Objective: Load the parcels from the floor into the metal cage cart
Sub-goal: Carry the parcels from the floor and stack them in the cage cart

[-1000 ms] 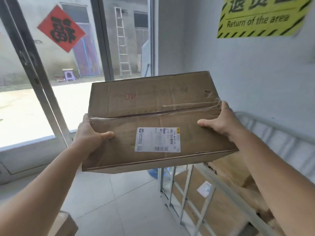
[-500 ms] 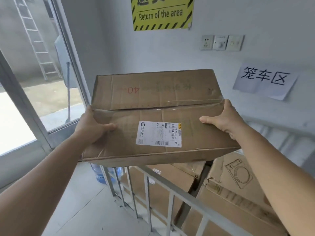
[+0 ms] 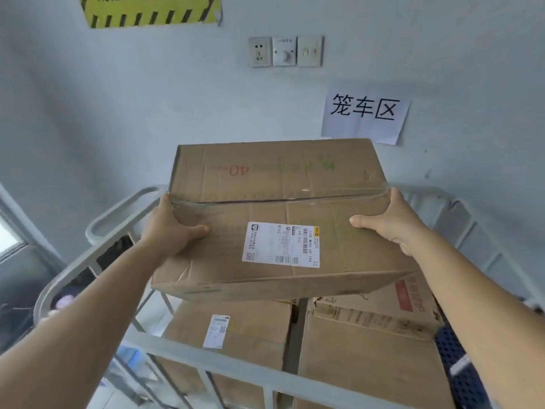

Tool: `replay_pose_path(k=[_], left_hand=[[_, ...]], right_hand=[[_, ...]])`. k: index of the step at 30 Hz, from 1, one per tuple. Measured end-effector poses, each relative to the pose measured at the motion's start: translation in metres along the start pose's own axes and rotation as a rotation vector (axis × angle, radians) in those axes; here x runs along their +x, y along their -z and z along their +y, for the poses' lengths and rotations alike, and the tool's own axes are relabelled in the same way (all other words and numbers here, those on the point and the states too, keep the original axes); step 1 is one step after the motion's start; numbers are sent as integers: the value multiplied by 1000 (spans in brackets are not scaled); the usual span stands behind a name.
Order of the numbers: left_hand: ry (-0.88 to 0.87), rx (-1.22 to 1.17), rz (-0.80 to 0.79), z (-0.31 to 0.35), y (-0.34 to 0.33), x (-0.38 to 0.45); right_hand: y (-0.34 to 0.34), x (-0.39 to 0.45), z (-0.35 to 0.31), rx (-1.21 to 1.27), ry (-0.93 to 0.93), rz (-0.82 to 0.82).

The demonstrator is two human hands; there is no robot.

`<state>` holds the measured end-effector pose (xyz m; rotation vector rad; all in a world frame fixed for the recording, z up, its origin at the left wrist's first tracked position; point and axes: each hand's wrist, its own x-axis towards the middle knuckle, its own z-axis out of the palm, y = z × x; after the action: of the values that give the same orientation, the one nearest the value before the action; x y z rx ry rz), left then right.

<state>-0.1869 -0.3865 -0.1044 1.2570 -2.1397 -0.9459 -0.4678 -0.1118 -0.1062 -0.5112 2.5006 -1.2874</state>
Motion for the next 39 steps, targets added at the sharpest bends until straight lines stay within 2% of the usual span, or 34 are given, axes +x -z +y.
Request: replay_pose_path(k=[10,23,30,39], left_hand=[[-9,73,-301,-6,-131,39],[232,173,-656,-28,-325,-16],[318,265,-697,-52,-390,-41],[355,342,-709,-81,-458,-56]], right_hand=[[21,15,103,-36,-304,45],[64,40,290,-149,-685,-129],[54,47,364,-155,-828,-194],[33,64,431,-155,-890,-152]])
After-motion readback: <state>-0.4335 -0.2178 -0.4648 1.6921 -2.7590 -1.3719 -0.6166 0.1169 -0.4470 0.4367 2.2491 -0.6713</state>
